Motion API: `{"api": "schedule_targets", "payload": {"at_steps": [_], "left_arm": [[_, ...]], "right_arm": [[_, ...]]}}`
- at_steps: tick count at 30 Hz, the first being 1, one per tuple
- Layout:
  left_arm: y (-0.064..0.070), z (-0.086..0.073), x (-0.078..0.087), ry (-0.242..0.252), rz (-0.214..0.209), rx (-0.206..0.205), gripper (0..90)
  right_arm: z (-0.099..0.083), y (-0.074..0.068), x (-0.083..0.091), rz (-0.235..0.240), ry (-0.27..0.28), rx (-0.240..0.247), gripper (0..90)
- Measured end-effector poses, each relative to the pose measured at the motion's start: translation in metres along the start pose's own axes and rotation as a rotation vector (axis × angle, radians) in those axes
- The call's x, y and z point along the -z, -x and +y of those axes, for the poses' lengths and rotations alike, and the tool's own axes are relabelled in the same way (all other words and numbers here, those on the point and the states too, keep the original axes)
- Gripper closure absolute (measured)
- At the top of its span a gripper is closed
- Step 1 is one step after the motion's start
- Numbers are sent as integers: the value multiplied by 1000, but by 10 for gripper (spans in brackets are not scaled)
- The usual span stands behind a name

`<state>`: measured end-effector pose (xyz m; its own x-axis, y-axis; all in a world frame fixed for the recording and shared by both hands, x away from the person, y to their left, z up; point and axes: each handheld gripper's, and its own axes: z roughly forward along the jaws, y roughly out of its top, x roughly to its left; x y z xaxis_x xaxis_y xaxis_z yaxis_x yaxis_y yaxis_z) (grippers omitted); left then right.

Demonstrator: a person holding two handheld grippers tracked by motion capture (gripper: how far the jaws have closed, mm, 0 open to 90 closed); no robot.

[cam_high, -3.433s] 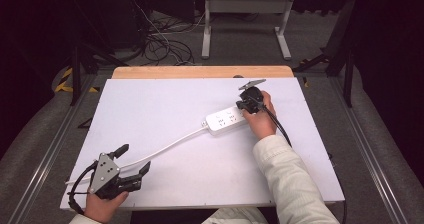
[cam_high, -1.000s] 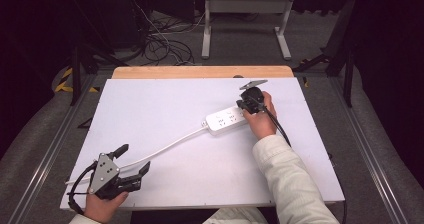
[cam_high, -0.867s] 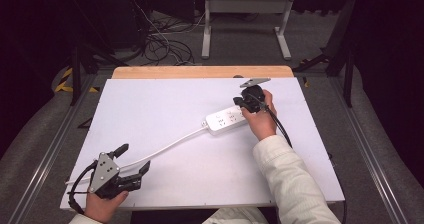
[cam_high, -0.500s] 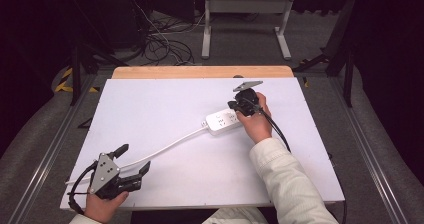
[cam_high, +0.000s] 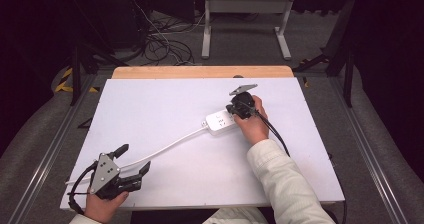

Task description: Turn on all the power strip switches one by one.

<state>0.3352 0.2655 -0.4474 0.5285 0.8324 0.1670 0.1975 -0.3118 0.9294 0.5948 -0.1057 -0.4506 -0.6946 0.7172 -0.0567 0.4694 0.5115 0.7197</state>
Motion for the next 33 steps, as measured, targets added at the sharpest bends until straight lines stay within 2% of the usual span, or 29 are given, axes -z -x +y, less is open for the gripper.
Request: {"api": "schedule_targets", "payload": {"at_steps": [13, 17, 33], "left_arm": [[0, 0, 0, 1, 1, -4, 172], [1, 0, 0, 1, -3, 5, 172], [1, 0, 0, 3, -3, -2, 172]], "right_arm": [[-1, -1, -2, -3, -6, 1, 900], [-1, -3, -2, -15, -11, 17, 900], [-2, -1, -3, -2, -16, -22, 900]]}}
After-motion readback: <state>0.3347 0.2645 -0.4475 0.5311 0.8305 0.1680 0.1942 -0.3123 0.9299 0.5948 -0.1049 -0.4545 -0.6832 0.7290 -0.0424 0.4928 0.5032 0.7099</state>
